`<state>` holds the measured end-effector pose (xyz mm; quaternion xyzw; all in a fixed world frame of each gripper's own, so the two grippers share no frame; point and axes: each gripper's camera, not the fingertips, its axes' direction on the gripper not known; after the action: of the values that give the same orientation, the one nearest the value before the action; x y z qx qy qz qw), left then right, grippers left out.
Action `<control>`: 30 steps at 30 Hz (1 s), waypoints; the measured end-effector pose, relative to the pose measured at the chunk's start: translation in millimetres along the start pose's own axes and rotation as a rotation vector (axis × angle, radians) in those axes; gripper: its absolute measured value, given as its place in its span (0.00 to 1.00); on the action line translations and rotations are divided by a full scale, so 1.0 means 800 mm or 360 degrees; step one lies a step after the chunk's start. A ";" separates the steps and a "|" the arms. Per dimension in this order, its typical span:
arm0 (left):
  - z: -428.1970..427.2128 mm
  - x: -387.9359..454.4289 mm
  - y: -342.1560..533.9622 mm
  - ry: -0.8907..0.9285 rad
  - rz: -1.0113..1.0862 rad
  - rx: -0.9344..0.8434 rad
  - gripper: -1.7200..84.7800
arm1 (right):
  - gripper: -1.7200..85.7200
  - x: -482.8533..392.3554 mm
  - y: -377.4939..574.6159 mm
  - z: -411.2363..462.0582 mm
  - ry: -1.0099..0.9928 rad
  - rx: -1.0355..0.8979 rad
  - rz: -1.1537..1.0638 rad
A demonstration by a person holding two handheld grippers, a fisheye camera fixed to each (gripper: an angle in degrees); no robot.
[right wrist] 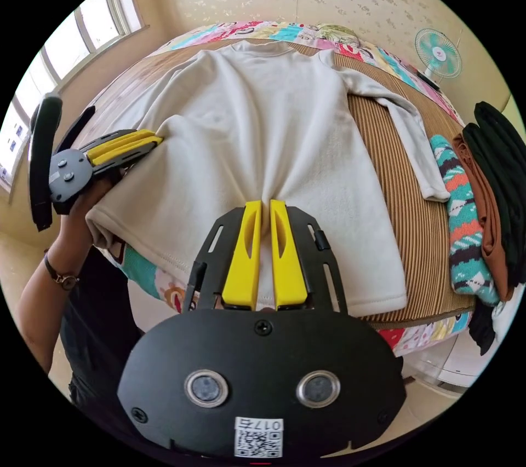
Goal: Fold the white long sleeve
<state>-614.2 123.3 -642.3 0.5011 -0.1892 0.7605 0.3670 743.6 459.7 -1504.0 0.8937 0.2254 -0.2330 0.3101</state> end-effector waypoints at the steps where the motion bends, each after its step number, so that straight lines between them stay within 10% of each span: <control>1: -0.006 -0.018 0.015 0.0089 -0.0066 0.0027 0.07 | 0.06 0.000 0.002 -0.001 -0.0009 -0.0005 -0.0012; 11: -0.105 -0.137 0.160 0.0460 -0.0528 0.0239 0.04 | 0.06 -0.053 0.061 -0.026 -0.0040 -0.0129 -0.0228; 16: -0.197 -0.257 0.227 0.0119 -0.0916 0.0654 0.06 | 0.06 -0.077 0.072 -0.023 0.0104 -0.0079 -0.0344; 21: -0.127 -0.355 0.245 0.0603 -0.0867 -0.0033 0.13 | 0.06 -0.091 0.066 -0.019 0.0163 -0.0109 -0.0381; 30: -0.142 -0.390 0.276 0.0342 -0.1045 -0.0030 0.17 | 0.06 -0.110 0.066 -0.017 0.0235 -0.0104 -0.0398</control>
<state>-778.5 -62.8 -954.1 0.4490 0.0148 0.6485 0.6145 706.8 408.9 -1422.2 0.8628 0.3647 -0.1959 0.2903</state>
